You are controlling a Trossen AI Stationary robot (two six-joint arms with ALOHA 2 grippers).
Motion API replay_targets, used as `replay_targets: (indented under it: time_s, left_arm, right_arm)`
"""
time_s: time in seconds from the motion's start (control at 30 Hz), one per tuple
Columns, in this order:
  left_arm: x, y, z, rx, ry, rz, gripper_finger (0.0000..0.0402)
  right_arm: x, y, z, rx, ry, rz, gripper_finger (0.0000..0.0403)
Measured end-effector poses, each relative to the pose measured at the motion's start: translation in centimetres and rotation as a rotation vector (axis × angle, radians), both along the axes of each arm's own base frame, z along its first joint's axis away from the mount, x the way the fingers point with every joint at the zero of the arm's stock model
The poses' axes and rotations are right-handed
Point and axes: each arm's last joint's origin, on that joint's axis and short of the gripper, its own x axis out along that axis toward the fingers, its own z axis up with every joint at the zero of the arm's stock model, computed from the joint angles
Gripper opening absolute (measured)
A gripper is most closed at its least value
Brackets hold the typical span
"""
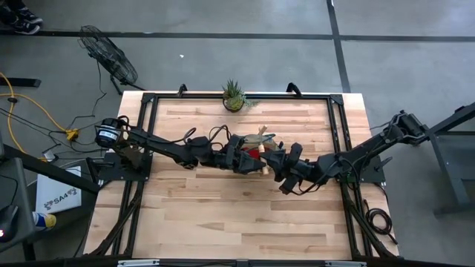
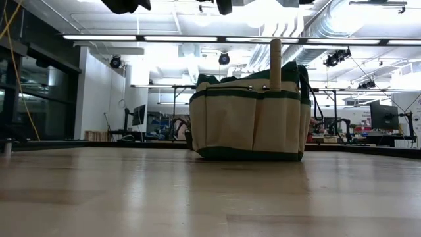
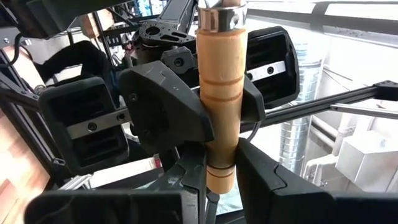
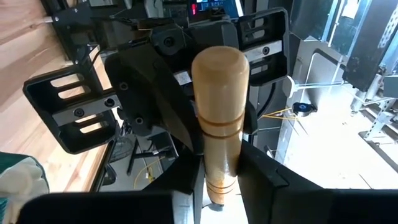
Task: Pick & Place Garden tools in Gardening bag
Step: Put the light brown trowel into the light brown gardening bag
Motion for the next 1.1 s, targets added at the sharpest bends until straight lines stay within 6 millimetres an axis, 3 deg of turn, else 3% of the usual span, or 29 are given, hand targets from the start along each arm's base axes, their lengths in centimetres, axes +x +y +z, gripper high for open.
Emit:
replay_targets:
  time_s: [0.13, 0.37, 0.6, 1.1]
  left_arm:
    - [0.05, -0.01, -0.13, 0.002, 0.014, 0.0, 0.0056]
    - [0.08, 0.03, -0.22, 0.014, 0.022, 0.015, 0.0107]
    - [0.09, -0.15, -0.37, 0.091, 0.022, -0.028, 0.0115]
    - [-0.5, -0.5, 0.36, 0.303, -0.051, -0.111, 0.0117]
  right_arm:
    - [0.01, -0.01, -0.12, -0.002, 0.011, -0.005, 0.0063]
    - [0.0, -0.07, -0.29, 0.043, 0.014, -0.026, 0.0063]
    - [-0.04, -0.19, -0.49, 0.068, 0.023, -0.074, 0.0063]
    - [-0.7, -0.57, -0.4, 0.417, -0.066, -0.097, 0.0063]
